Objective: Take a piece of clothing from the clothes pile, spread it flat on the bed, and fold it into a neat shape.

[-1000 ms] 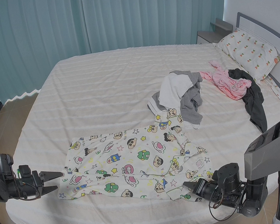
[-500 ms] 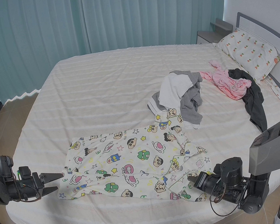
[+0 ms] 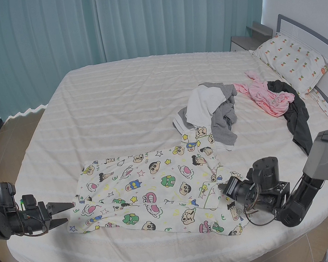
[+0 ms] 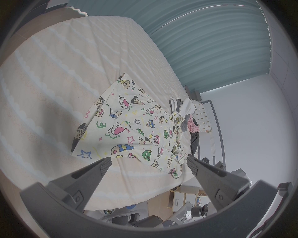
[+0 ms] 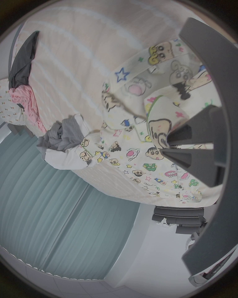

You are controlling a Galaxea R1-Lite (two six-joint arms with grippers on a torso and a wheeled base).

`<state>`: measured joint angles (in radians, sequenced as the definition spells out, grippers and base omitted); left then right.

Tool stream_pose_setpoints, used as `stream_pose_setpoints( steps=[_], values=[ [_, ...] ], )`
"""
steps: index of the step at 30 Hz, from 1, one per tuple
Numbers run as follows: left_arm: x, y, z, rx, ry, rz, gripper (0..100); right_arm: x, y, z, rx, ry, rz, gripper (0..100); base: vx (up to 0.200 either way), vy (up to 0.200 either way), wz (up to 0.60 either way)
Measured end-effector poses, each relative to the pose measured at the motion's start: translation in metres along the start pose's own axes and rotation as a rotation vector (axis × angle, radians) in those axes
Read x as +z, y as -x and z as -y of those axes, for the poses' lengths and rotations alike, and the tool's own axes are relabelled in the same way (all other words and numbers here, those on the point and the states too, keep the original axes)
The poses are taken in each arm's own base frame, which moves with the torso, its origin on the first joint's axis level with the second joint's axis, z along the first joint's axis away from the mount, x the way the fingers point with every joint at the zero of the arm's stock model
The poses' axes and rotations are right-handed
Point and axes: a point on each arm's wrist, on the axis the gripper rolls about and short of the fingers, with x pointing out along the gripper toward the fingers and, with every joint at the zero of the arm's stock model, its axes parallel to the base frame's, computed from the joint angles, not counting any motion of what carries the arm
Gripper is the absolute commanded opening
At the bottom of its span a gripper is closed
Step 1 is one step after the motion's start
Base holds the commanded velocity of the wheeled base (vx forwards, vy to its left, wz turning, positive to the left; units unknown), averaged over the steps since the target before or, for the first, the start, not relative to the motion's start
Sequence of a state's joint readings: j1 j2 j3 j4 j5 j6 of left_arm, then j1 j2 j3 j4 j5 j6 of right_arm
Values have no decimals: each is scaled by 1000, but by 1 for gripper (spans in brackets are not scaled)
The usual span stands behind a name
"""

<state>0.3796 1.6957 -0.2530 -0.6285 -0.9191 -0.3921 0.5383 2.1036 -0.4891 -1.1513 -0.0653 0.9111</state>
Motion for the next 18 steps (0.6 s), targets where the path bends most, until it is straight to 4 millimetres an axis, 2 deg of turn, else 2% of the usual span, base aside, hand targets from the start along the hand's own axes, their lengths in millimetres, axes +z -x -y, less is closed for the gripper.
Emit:
stream_pose_setpoints(
  steps=[9,13,18],
  values=[
    [2,-1,-1,2,-22,11,100,42,-25,-25,-38,16,27,0,0,0,0],
    [4,-1,-5,5,-41,23,100,56,-27,-28,-38,17,53,0,0,0,0],
    [4,-2,-7,7,-42,28,100,60,-22,-29,-59,21,43,0,0,0,0]
  ],
)
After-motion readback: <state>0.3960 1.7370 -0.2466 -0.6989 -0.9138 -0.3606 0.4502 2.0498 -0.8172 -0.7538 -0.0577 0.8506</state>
